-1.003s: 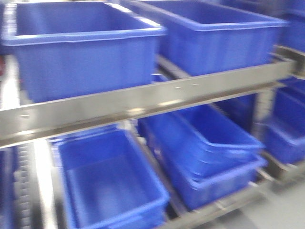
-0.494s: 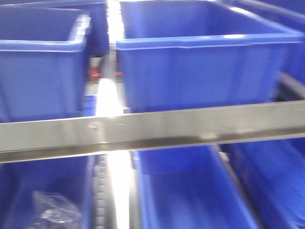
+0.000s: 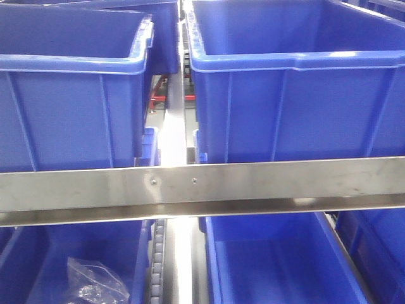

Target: Place yellow foam block on left shelf second layer

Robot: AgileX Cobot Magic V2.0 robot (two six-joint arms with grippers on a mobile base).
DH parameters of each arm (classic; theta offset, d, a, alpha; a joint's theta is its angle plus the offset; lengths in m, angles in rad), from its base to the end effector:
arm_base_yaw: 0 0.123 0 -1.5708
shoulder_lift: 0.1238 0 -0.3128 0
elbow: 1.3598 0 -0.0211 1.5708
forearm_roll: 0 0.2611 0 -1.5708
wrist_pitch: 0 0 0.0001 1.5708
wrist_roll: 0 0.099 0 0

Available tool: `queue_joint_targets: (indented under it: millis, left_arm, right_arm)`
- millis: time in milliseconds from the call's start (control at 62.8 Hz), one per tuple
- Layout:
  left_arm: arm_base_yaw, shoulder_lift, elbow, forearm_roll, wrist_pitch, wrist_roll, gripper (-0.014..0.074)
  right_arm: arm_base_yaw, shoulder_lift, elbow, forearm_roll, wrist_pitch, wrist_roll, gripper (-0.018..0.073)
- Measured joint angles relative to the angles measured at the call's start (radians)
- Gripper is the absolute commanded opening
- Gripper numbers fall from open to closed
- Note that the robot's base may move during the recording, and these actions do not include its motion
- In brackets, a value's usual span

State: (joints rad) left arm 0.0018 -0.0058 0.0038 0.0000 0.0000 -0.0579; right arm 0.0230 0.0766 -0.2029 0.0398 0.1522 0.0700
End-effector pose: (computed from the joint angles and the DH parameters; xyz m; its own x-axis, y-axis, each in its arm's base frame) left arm 0.0462 0.0001 0.2128 0.0890 -0.0577 -0.9944 0.0034 0.9983 -0.0576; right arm 0.0430 0.0016 0.2672 0.0578 0.1105 -0.9922 -0.0355 0.9935 0.1085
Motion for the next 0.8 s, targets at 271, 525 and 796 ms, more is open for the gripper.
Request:
queue_joint_targets:
  millis: [271, 525, 796]
  left_arm:
    - [0.0, 0.0, 0.0, 0.0, 0.0, 0.0, 0.0124]
    - [0.0, 0.0, 0.0, 0.0, 0.0, 0.0, 0.0124]
    - [0.0, 0.0, 0.0, 0.0, 0.0, 0.0, 0.0124]
  right_arm:
    - [0.0, 0.0, 0.0, 0.0, 0.0, 0.0, 0.0504]
    - [0.0, 0.0, 0.0, 0.0, 0.0, 0.0, 0.0504]
    - [0.0, 0.0, 0.0, 0.0, 0.0, 0.0, 0.0504]
